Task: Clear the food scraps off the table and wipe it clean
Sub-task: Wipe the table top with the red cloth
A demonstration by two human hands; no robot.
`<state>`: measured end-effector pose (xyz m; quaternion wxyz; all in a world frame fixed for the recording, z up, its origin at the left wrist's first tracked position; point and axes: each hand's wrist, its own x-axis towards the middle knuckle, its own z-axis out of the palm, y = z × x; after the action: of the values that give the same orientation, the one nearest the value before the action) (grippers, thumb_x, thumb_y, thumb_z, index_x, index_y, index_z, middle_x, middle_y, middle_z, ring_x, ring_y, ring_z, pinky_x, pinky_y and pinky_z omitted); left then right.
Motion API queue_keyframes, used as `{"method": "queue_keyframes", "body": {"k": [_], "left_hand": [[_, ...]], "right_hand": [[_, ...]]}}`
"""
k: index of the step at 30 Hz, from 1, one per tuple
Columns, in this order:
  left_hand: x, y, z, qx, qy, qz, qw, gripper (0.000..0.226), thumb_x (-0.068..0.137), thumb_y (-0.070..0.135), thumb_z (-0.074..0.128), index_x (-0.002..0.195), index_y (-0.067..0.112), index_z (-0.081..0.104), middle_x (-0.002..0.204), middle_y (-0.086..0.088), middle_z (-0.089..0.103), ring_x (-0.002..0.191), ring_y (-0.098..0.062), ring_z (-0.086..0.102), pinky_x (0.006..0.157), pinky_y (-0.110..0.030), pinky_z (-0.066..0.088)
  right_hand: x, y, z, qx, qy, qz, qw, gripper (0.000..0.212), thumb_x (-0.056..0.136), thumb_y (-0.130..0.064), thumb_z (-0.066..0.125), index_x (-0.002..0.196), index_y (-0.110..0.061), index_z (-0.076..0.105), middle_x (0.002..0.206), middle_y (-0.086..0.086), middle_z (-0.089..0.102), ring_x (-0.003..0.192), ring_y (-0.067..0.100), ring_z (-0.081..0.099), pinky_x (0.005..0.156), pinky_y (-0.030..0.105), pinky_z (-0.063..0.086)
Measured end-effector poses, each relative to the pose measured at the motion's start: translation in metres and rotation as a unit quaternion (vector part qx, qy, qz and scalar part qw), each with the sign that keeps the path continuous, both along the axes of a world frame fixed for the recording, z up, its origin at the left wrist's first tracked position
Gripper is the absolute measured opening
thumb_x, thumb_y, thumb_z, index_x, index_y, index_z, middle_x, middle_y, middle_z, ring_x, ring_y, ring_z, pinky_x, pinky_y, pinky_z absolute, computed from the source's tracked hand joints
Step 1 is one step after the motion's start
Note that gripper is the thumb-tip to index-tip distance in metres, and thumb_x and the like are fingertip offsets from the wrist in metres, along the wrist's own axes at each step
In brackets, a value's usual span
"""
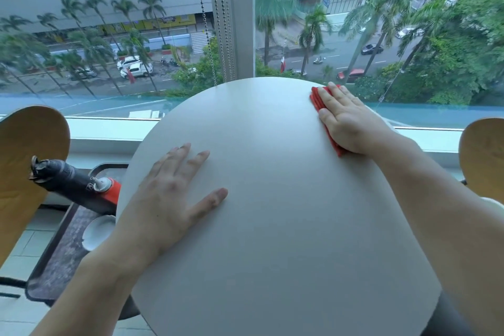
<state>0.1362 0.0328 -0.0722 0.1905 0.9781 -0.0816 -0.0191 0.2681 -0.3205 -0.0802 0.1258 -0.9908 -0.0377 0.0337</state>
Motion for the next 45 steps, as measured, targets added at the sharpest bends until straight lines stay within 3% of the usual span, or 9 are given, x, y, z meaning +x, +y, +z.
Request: {"method": "queue_keyframes", "body": {"k": [7, 13, 18, 26, 32, 37, 40, 45], "left_hand": [[-0.001, 0.007, 0.001, 0.000, 0.000, 0.002, 1.000, 0.091, 0.075, 0.086, 0.029, 0.153, 0.040, 0.035, 0.165, 0.007, 0.023, 0.151, -0.010, 0.013, 0.122, -0.033, 0.016], [-0.001, 0.011, 0.003, -0.008, -0.003, -0.005, 1.000, 0.090, 0.075, 0.085, 0.028, 0.153, 0.040, 0.035, 0.165, 0.008, 0.023, 0.151, -0.012, 0.016, 0.121, -0.037, 0.020], [-0.004, 0.022, 0.002, -0.001, -0.005, -0.011, 1.000, 0.089, 0.077, 0.084, 0.029, 0.152, 0.039, 0.036, 0.165, 0.006, 0.025, 0.151, -0.014, 0.018, 0.121, -0.034, 0.017], [-0.011, 0.036, 0.002, 0.003, -0.002, -0.015, 1.000, 0.088, 0.079, 0.082, 0.029, 0.153, 0.035, 0.037, 0.165, 0.004, 0.025, 0.150, -0.014, 0.018, 0.116, -0.021, 0.008], [-0.011, 0.036, 0.002, 0.000, 0.004, -0.019, 1.000, 0.078, 0.089, 0.076, 0.043, 0.155, 0.035, 0.034, 0.166, 0.004, 0.020, 0.152, -0.013, 0.013, 0.121, -0.028, 0.011], [-0.009, 0.037, 0.000, 0.007, -0.002, -0.015, 1.000, 0.088, 0.080, 0.081, 0.029, 0.154, 0.035, 0.036, 0.165, 0.001, 0.024, 0.151, -0.017, 0.019, 0.123, -0.035, 0.017], [-0.009, 0.037, -0.001, 0.007, -0.006, -0.017, 1.000, 0.090, 0.079, 0.082, 0.026, 0.154, 0.033, 0.036, 0.165, 0.000, 0.025, 0.151, -0.019, 0.019, 0.123, -0.036, 0.017], [-0.009, 0.040, -0.003, -0.012, -0.013, -0.024, 1.000, 0.087, 0.084, 0.083, 0.033, 0.153, 0.030, 0.040, 0.164, -0.002, 0.027, 0.150, -0.021, 0.021, 0.123, -0.037, 0.018]], "right_hand": [[-0.030, 0.054, 0.002, 0.010, -0.014, 0.076, 0.997, 0.058, 0.107, -0.041, 0.026, 0.161, -0.031, 0.008, 0.169, -0.005, -0.001, 0.155, 0.011, -0.006, 0.125, 0.031, -0.003], [-0.089, 0.058, 0.001, 0.021, -0.014, 0.127, 0.992, 0.056, 0.107, -0.043, 0.027, 0.160, -0.040, 0.007, 0.167, -0.017, -0.004, 0.152, 0.000, -0.011, 0.125, 0.027, -0.003], [-0.087, 0.039, 0.003, 0.027, -0.006, 0.090, 0.996, 0.056, 0.106, -0.042, 0.029, 0.160, -0.038, 0.012, 0.167, -0.017, 0.001, 0.152, -0.002, -0.007, 0.123, 0.022, -0.006], [-0.057, 0.071, 0.001, 0.007, -0.007, 0.022, 1.000, 0.059, 0.106, -0.041, 0.025, 0.161, -0.030, 0.006, 0.169, -0.006, -0.003, 0.155, 0.010, -0.006, 0.124, 0.028, -0.006], [-0.083, 0.122, 0.001, 0.011, -0.013, 0.087, 0.996, 0.061, 0.106, -0.042, 0.025, 0.161, -0.030, 0.003, 0.169, -0.004, -0.006, 0.155, 0.011, -0.009, 0.125, 0.031, -0.004], [-0.137, 0.155, 0.004, 0.018, -0.003, 0.141, 0.990, 0.066, 0.098, -0.054, 0.012, 0.160, -0.036, -0.001, 0.168, -0.011, -0.011, 0.153, 0.005, -0.015, 0.125, 0.031, -0.003], [-0.165, 0.150, 0.005, 0.019, 0.006, 0.150, 0.988, 0.067, 0.093, -0.058, 0.005, 0.159, -0.043, -0.003, 0.166, -0.017, -0.013, 0.150, -0.002, -0.019, 0.125, 0.027, -0.004], [-0.169, 0.125, 0.007, 0.003, 0.013, 0.135, 0.991, 0.062, 0.099, -0.056, 0.011, 0.158, -0.045, -0.002, 0.165, -0.021, -0.011, 0.149, -0.006, -0.018, 0.126, 0.029, 0.000]]}}
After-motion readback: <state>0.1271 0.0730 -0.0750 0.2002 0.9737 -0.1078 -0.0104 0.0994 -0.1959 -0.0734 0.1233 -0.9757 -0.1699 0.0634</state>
